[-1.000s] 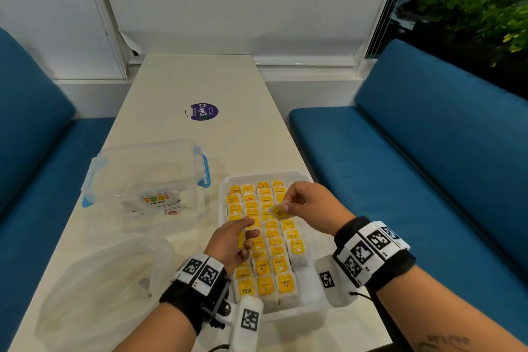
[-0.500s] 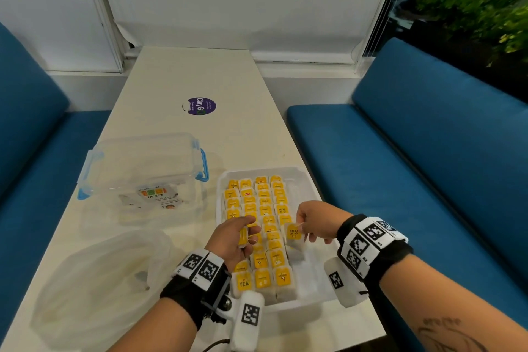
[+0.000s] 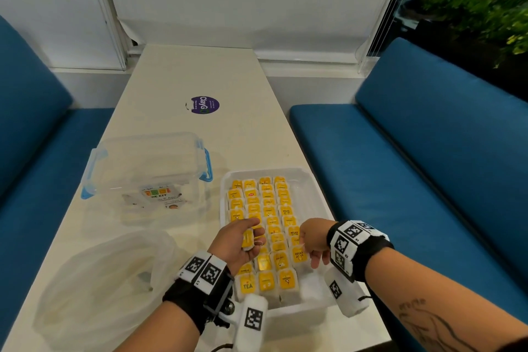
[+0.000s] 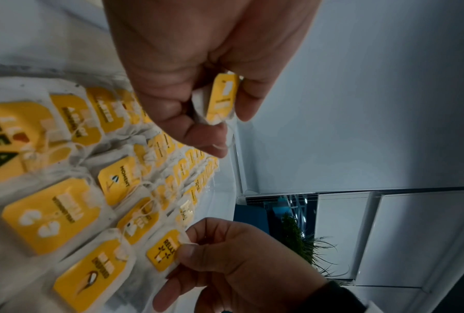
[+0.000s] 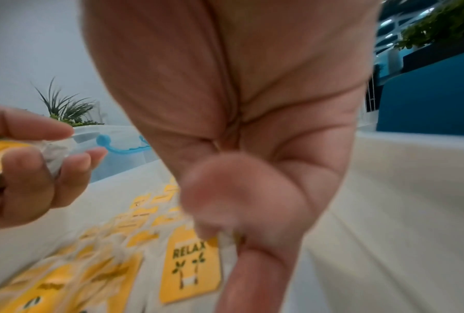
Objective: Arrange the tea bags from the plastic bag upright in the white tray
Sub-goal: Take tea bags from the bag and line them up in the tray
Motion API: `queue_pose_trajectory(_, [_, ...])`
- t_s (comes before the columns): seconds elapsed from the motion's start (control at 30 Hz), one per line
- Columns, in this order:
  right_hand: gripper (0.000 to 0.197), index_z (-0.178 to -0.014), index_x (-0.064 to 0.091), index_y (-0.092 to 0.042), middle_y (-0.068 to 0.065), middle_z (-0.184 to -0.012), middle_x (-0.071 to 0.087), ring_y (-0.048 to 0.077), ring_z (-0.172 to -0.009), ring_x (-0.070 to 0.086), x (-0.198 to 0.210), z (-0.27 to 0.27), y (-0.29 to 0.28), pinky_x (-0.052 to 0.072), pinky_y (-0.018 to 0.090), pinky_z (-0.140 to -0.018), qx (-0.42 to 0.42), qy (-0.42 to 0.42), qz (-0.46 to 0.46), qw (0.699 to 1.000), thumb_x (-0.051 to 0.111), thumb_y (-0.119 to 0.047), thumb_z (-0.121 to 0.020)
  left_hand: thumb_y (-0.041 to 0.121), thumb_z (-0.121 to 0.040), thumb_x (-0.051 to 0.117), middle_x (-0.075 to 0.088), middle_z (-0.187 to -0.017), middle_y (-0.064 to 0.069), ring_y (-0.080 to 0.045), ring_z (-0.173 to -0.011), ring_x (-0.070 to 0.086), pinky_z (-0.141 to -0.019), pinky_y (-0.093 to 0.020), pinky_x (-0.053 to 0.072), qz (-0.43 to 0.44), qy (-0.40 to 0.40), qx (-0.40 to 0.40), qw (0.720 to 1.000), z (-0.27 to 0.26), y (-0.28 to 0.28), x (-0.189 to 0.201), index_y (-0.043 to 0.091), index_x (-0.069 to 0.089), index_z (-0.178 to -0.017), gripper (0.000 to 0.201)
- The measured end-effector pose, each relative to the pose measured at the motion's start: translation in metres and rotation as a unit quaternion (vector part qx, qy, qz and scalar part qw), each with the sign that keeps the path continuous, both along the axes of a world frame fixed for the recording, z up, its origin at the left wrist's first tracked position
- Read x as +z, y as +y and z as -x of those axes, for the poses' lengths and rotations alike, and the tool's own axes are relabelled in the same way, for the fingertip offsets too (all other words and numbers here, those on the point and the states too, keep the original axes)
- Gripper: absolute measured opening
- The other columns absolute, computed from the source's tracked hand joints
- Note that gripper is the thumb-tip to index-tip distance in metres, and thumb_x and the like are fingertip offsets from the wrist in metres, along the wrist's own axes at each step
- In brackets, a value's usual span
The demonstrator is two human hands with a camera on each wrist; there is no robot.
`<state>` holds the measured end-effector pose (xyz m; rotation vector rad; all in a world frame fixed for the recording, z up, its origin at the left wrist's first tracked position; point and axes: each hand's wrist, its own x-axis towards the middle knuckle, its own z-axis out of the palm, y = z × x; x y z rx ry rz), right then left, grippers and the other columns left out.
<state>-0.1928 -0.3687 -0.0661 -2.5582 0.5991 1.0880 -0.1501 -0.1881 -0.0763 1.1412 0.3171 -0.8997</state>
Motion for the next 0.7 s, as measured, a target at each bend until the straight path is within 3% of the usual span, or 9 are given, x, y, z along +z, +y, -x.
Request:
queue_pose_trajectory(0.07, [0.026, -0.07, 0.046, -0.009, 0.003, -0.044, 0.06, 0.008, -0.028, 0.053, -0.001, 0.0, 0.001, 0.039, 0.013, -0.031, 0.014, 0.014, 0.003, 1.0, 0.044, -0.01, -0.095, 0.013, -0.09, 0.055, 0.058, -0.071, -0.009, -0.016, -0.048, 0.054, -0.041, -0.018, 0.042, 0.0, -0.003, -0.004, 1.0, 0.001, 0.001, 0.0, 0.007, 0.056, -0.095, 0.007])
queue_pose_trajectory(0.17, [0.026, -0.066, 0.046, -0.014, 0.005, -0.068, 0.059, 0.005, -0.03, 0.055, 0.001, -0.005, 0.001, 0.041, 0.013, -0.032, -0.041, -0.004, -0.02, 0.999, 0.057, -0.001, -0.086, 0.014, -0.091, 0.054, 0.06, -0.075, -0.01, -0.017, -0.051, 0.059, -0.045, -0.02, 0.046, 0.001, -0.007, -0.008, 1.0, 0.004, 0.001, 0.0, 0.007, 0.055, -0.099, 0.01])
queue_pose_trajectory(0.23, [0.025, -0.068, 0.047, -0.013, 0.005, -0.073, 0.057, 0.001, -0.028, 0.053, 0.001, -0.008, 0.004, 0.043, 0.014, -0.034, -0.052, -0.005, -0.03, 0.998, 0.059, 0.0, -0.086, 0.014, -0.092, 0.052, 0.06, -0.078, -0.011, -0.017, -0.051, 0.063, -0.047, -0.022, 0.049, 0.007, -0.005, -0.009, 1.0, 0.005, 0.001, 0.002, 0.006, 0.056, -0.1, 0.011])
queue_pose_trajectory(0.33, [0.015, -0.08, 0.05, -0.009, 0.002, -0.072, 0.059, 0.004, -0.03, 0.053, 0.008, -0.008, 0.01, 0.043, 0.014, -0.042, -0.021, 0.033, 0.002, 0.999, 0.051, -0.013, -0.094, 0.012, -0.094, 0.047, 0.059, -0.079, -0.014, -0.019, -0.049, 0.064, -0.046, -0.022, 0.05, 0.024, 0.005, -0.003, 1.0, 0.005, 0.001, 0.005, 0.004, 0.056, -0.095, 0.012])
queue_pose_trajectory(0.43, [0.026, -0.069, 0.043, -0.017, -0.002, -0.066, 0.051, 0.005, -0.047, 0.052, 0.026, -0.008, 0.012, 0.038, 0.012, -0.034, -0.036, -0.11, -0.023, 0.993, 0.053, -0.008, -0.091, 0.012, -0.096, 0.041, 0.055, -0.074, -0.014, -0.021, -0.047, 0.061, -0.043, -0.021, 0.047, 0.042, 0.005, 0.006, 0.999, 0.004, 0.0, 0.01, 0.006, 0.052, -0.088, 0.015])
queue_pose_trajectory(0.53, [0.022, -0.074, 0.046, -0.018, -0.005, -0.068, 0.051, 0.005, -0.049, 0.052, 0.044, -0.004, 0.02, 0.037, 0.012, -0.037, -0.058, -0.25, -0.095, 0.962, 0.063, -0.013, -0.086, 0.013, -0.098, 0.037, 0.052, -0.071, -0.012, -0.024, -0.058, 0.054, -0.05, -0.025, 0.046, 0.044, 0.008, 0.019, 0.999, 0.005, -0.002, 0.015, 0.007, 0.049, -0.088, 0.017])
queue_pose_trajectory(0.63, [0.028, -0.072, 0.049, -0.02, -0.007, -0.064, 0.051, 0.002, -0.046, 0.05, 0.061, 0.001, 0.041, 0.039, 0.013, -0.044, -0.024, -0.304, -0.18, 0.935, 0.077, -0.02, -0.075, 0.017, -0.099, 0.035, 0.055, -0.08, -0.014, -0.025, -0.066, 0.052, -0.063, -0.033, 0.047, 0.039, 0.01, 0.039, 0.998, 0.004, -0.005, 0.016, 0.006, 0.052, -0.096, 0.021])
queue_pose_trajectory(0.7, [0.03, -0.074, 0.051, -0.021, -0.008, -0.067, 0.051, 0.004, -0.054, 0.049, 0.064, 0.004, 0.054, 0.041, 0.016, -0.052, 0.009, -0.311, -0.184, 0.932, 0.08, -0.022, -0.068, 0.017, -0.099, 0.035, 0.06, -0.091, -0.017, -0.026, -0.074, 0.057, -0.064, -0.035, 0.051, 0.043, 0.01, 0.043, 0.998, 0.004, -0.008, 0.016, 0.005, 0.056, -0.099, 0.024])
